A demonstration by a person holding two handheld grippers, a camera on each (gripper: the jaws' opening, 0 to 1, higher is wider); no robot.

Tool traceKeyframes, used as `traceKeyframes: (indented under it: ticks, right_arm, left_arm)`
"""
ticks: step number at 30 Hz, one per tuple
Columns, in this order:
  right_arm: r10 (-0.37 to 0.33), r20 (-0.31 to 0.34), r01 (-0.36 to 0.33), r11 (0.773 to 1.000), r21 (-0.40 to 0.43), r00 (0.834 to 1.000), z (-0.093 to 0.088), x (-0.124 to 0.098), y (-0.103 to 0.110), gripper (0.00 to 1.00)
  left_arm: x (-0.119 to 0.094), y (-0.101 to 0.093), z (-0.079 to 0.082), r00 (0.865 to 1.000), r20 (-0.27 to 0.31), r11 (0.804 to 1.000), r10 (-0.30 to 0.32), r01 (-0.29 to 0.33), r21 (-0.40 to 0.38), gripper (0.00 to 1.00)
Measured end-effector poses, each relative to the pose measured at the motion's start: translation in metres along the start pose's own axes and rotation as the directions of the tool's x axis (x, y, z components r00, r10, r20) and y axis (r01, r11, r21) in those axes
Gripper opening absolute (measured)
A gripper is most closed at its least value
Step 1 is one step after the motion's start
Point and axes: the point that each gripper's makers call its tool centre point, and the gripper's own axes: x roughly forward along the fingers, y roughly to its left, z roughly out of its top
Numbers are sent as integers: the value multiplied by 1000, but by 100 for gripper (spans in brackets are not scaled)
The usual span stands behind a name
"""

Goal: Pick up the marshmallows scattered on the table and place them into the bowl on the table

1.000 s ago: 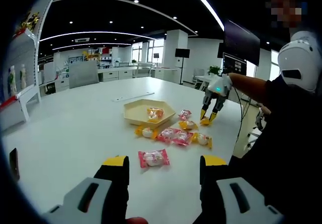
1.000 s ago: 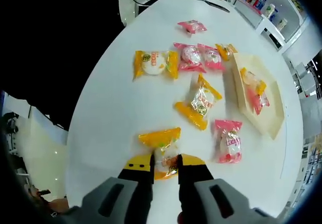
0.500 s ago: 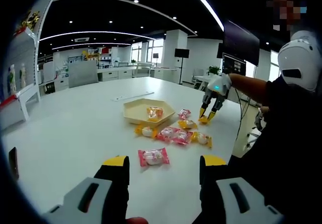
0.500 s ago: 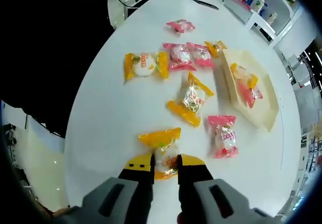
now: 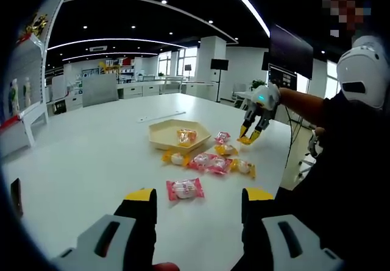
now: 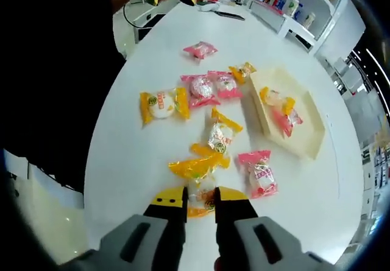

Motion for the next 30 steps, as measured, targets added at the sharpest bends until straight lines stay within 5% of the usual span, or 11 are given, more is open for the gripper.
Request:
traceKeyframes:
  ticks: [13,21,30]
  right_arm:
    - [-74,81,64,990,123,994,14,-6,-11,19]
    - [-159,148,115,956,270,976,21,-9,-29,19]
    - [-195,181,129,937,325,964,27,-12,-34,19]
  left_arm:
    - [0,-4,1,1000,0,1000,-3,3,5,56]
    - [2,-5,4,1000,-3,1000,-6,6,13,56]
    - [3,-7,5,1000,-5,1000,-10,10,18,56]
